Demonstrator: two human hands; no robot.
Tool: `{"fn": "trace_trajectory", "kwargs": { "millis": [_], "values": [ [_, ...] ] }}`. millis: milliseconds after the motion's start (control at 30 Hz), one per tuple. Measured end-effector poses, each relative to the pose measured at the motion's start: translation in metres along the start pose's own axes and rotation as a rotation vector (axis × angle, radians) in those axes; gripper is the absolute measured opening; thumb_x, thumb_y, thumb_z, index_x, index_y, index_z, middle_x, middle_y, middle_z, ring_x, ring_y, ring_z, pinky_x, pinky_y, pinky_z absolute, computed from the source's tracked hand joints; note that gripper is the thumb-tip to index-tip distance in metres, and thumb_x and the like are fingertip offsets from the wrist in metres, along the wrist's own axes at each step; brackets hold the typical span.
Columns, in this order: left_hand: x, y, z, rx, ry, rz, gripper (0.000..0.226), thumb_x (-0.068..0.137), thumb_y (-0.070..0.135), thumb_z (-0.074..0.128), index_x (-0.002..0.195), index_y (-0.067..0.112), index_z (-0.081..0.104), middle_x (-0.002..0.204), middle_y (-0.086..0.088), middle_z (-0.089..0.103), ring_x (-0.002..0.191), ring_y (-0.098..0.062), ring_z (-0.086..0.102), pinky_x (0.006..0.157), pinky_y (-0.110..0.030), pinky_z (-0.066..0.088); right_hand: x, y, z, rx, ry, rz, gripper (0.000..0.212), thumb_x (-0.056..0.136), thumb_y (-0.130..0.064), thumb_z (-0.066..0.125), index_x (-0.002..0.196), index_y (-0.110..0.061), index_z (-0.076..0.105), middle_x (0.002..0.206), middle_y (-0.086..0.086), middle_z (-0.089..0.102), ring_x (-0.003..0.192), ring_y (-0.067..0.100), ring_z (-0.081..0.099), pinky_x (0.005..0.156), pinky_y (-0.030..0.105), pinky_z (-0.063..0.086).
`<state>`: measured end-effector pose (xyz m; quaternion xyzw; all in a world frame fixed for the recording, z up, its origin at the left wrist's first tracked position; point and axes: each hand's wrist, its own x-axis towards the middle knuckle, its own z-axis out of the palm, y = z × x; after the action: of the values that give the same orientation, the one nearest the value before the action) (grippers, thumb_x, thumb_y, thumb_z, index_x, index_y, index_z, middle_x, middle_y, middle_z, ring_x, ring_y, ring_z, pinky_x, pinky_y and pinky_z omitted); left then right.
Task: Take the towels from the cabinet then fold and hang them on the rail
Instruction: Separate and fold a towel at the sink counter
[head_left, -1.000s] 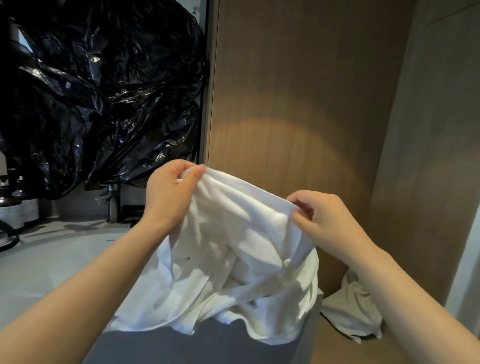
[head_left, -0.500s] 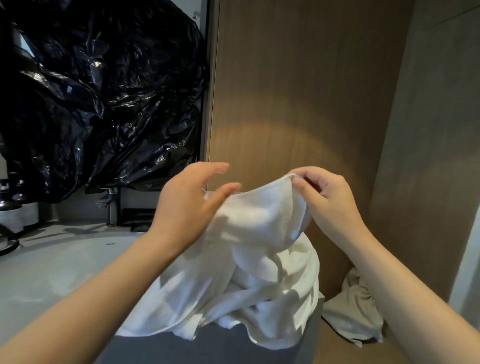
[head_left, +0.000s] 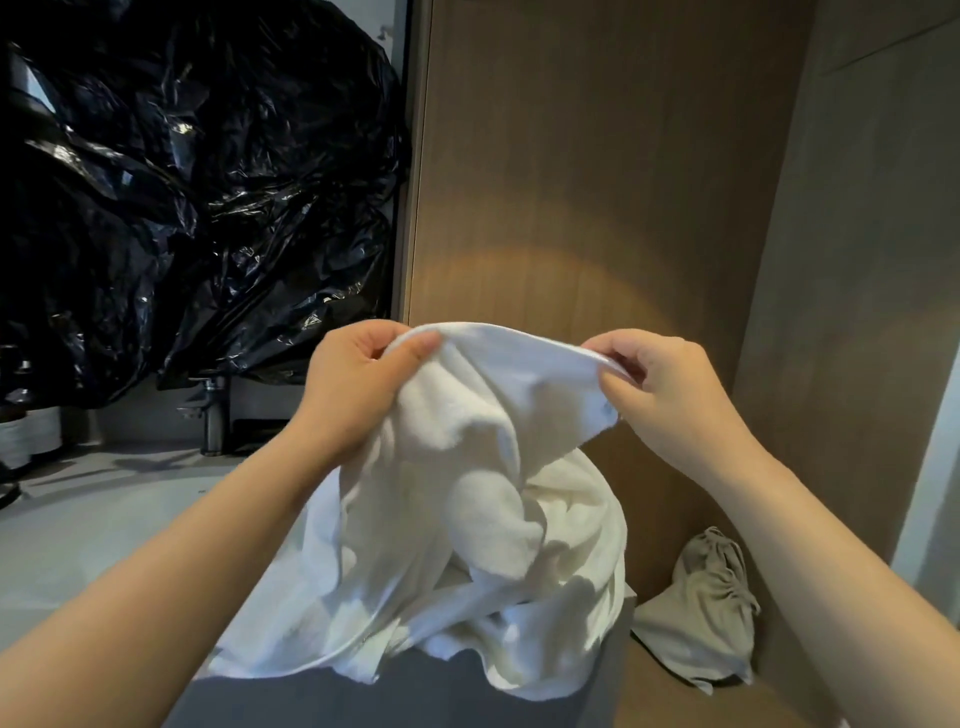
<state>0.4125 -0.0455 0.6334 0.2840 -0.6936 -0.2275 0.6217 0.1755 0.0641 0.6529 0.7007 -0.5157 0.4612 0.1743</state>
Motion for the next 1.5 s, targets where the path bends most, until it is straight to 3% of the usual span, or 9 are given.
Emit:
{"fn": "trace_trajectory", "kwargs": {
  "millis": [300,433,600,733,867,1000,1167,1333,1500],
  "values": [
    [0.012,-0.02,0.019,0.098,0.015,-0.092,0.05,0.088,0.037,0.064,0.065,-0.003,0.046,0.055,-0.001,0.036,0.05,-0.01,0.031,0.053,-0.029,0.026,-0.007,-0.016,-0.014,0.696,-0.042,0.22,0.022,0.097,-0.019,0.059,0.084,-0.016,0.076,0.072,0.0,0.07,0.066,0.011,0.064,0.056,0.019,0.049],
    [0.015,-0.018,0.033,0.115,0.011,-0.147,0.042,0.088,0.037,0.065,0.057,0.014,0.049,0.047,0.014,0.04,0.047,-0.005,0.036,0.048,-0.019,0.027,-0.003,-0.018,0.0,0.629,0.083,0.321,0.018,0.093,-0.015,0.061,0.103,-0.026,0.073,0.086,0.002,0.071,0.076,0.012,0.065,0.063,0.024,0.054],
    [-0.005,-0.023,0.02,0.15,0.038,-0.262,0.031,0.082,0.046,0.071,0.102,0.025,0.059,0.092,0.012,0.058,0.081,0.0,0.052,0.063,-0.017,0.037,-0.011,-0.009,0.022,0.54,0.191,0.428,0.019,0.097,-0.019,0.056,0.106,-0.031,0.067,0.087,-0.011,0.064,0.074,-0.007,0.06,0.056,0.008,0.049],
    [-0.03,-0.028,-0.011,0.028,-0.05,-0.371,0.04,0.071,0.04,0.083,0.099,0.022,0.062,0.079,0.006,0.064,0.064,-0.005,0.058,0.055,-0.019,0.042,-0.013,-0.016,0.033,0.54,0.137,0.417,0.02,0.097,-0.013,0.054,0.095,-0.022,0.072,0.074,0.021,0.049,0.055,0.006,0.048,0.046,0.013,0.045],
    [-0.051,-0.027,-0.037,-0.201,-0.181,-0.533,0.048,0.05,0.044,0.085,0.077,0.007,0.07,0.06,0.0,0.054,0.052,-0.011,0.042,0.051,-0.019,0.038,-0.011,-0.035,0.052,0.722,0.044,0.499,0.02,0.096,-0.01,0.054,0.091,-0.014,0.073,0.053,-0.004,0.051,0.039,0.007,0.044,0.038,0.018,0.037],
    [-0.061,-0.028,-0.057,-0.2,-0.137,-0.588,0.03,0.065,0.037,0.081,0.068,0.009,0.07,0.05,0.002,0.048,0.04,-0.006,0.038,0.04,-0.013,0.034,-0.014,-0.051,0.067,0.917,-0.188,0.598,0.017,0.093,-0.025,0.065,0.102,-0.015,0.074,0.089,0.008,0.074,0.071,0.016,0.07,0.055,0.022,0.053],
    [-0.064,-0.024,-0.065,-0.541,-0.041,-0.622,0.012,0.088,0.005,0.063,0.089,-0.005,0.07,0.076,-0.016,0.073,0.064,-0.013,0.071,0.058,-0.015,0.056,-0.02,-0.061,0.07,0.84,-0.301,0.428,0.019,0.093,-0.015,0.063,0.108,-0.009,0.071,0.087,0.002,0.077,0.082,0.01,0.074,0.06,0.018,0.056],
    [-0.064,-0.012,-0.056,-0.5,-0.081,-0.405,0.014,0.09,0.007,0.061,0.094,0.001,0.073,0.085,-0.019,0.074,0.072,-0.017,0.07,0.066,-0.018,0.056,-0.01,-0.069,0.067,0.202,-0.09,-0.072,0.029,0.076,-0.038,0.075,0.074,-0.01,0.076,0.073,0.007,0.064,0.07,0.017,0.056,0.064,0.032,0.047],
    [-0.048,0.002,-0.051,-0.445,-0.206,-0.286,0.013,0.09,0.01,0.063,0.094,0.009,0.075,0.079,-0.008,0.072,0.071,-0.012,0.064,0.074,-0.021,0.056,0.0,-0.071,0.065,0.127,-0.182,-0.265,0.041,0.088,-0.051,0.058,0.07,-0.014,0.058,0.078,0.002,0.067,0.079,0.017,0.056,0.075,0.032,0.047]
  ]
}}
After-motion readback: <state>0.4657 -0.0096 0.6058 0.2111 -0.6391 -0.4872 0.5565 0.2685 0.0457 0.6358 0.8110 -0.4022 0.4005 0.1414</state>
